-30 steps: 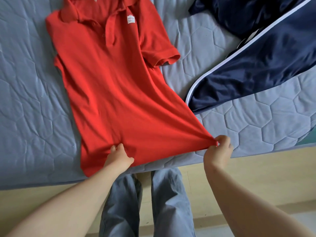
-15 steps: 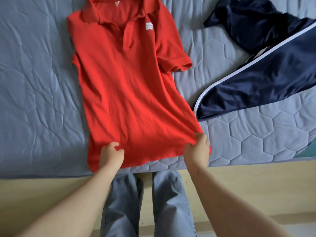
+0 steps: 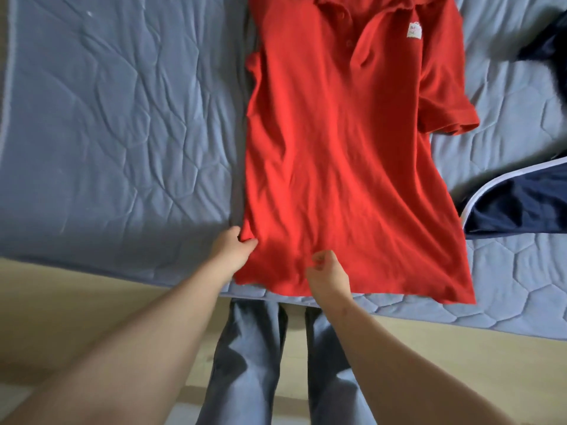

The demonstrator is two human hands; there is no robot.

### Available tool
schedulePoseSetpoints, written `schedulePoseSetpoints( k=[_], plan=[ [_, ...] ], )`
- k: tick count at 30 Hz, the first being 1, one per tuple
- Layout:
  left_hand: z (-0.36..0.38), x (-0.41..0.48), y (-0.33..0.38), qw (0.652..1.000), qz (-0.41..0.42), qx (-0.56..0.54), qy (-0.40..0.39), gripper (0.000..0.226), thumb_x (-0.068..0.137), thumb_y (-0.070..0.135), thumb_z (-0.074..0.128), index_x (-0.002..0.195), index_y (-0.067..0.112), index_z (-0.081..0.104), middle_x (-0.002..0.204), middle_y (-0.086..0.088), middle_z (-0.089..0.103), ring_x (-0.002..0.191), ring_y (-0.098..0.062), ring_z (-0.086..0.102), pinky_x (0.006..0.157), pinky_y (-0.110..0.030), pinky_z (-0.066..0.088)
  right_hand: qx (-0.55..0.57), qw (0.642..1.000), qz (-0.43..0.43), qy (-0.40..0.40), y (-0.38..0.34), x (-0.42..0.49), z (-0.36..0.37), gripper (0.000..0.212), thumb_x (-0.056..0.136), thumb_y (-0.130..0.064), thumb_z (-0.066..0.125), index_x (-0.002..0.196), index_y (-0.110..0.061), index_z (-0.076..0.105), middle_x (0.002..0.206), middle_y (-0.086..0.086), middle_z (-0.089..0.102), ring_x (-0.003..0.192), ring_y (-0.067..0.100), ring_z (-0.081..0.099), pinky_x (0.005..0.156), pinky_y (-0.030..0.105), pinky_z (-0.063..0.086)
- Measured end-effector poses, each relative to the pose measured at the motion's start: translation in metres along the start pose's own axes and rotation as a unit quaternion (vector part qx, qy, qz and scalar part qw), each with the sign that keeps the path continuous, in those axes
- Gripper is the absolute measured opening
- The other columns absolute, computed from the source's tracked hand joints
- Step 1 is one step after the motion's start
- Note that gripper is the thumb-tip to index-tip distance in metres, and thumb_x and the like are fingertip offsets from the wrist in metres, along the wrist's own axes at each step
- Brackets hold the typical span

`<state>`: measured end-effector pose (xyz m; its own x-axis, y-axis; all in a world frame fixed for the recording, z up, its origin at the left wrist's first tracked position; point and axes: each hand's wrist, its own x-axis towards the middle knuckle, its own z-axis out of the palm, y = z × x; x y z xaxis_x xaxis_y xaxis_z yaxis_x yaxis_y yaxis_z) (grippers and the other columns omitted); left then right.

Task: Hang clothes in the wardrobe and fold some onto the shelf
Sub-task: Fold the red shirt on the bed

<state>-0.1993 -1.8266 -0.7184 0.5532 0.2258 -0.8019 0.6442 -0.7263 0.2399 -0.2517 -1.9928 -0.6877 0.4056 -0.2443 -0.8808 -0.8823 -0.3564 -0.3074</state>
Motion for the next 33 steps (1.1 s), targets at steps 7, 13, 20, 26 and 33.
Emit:
schedulePoseSetpoints(
  k=[7,13,20,26,33],
  plan=[
    [-0.055,-0.02,-0.052,0.994,0.017,-0.065,0.09,0.028,0.086,0.018,0.063,0.106,0.0,0.056,0.097,-0.018,0.063,0.091,-0.03,0.06,0.07,-0.031,0.036,-0.012,0.999,0.041,-0.018,-0.025,-0.017,0.048,0.031,0.085,-0.01,0.052,0.116,-0.011,0.051,0.107,0.008,0.06,0.089,0.023,0.053,0.07,0.022,0.033],
    [-0.067,0.003,-0.071,0.998,0.009,0.039,-0.052,0.016,0.086,0.014,0.061,0.082,0.018,0.046,0.09,-0.009,0.064,0.071,-0.024,0.064,0.055,-0.022,0.048,-0.037,0.997,0.064,-0.008,-0.042,-0.006,0.051,0.03,0.086,-0.015,0.05,0.116,-0.012,0.049,0.106,0.009,0.058,0.091,0.027,0.055,0.073,0.025,0.036],
    [-0.071,0.02,-0.046,0.993,-0.038,0.049,-0.095,0.035,0.084,0.035,0.062,0.107,0.01,0.057,0.11,-0.01,0.064,0.1,-0.025,0.06,0.08,-0.03,0.043,-0.054,0.996,0.036,0.058,-0.06,0.005,0.029,0.03,0.086,-0.015,0.048,0.116,-0.012,0.051,0.116,0.012,0.056,0.094,0.027,0.052,0.075,0.026,0.034],
    [-0.081,0.075,0.046,0.985,-0.008,-0.173,-0.018,0.044,0.095,0.039,0.046,0.116,0.002,0.059,0.119,-0.018,0.061,0.112,-0.031,0.056,0.093,-0.037,0.042,-0.067,0.988,-0.075,0.119,-0.124,0.053,-0.008,0.037,0.086,-0.016,0.048,0.122,-0.011,0.048,0.124,0.013,0.047,0.114,0.035,0.047,0.096,0.041,0.041],
    [-0.1,0.152,0.153,0.883,-0.088,-0.453,-0.087,0.058,0.088,0.06,0.043,0.123,0.015,0.058,0.115,-0.011,0.065,0.105,-0.026,0.061,0.095,-0.044,0.047,-0.051,0.972,-0.164,0.161,-0.207,0.146,-0.062,0.04,0.084,-0.017,0.049,0.125,-0.016,0.047,0.124,0.014,0.043,0.115,0.036,0.046,0.097,0.039,0.039]
  ],
)
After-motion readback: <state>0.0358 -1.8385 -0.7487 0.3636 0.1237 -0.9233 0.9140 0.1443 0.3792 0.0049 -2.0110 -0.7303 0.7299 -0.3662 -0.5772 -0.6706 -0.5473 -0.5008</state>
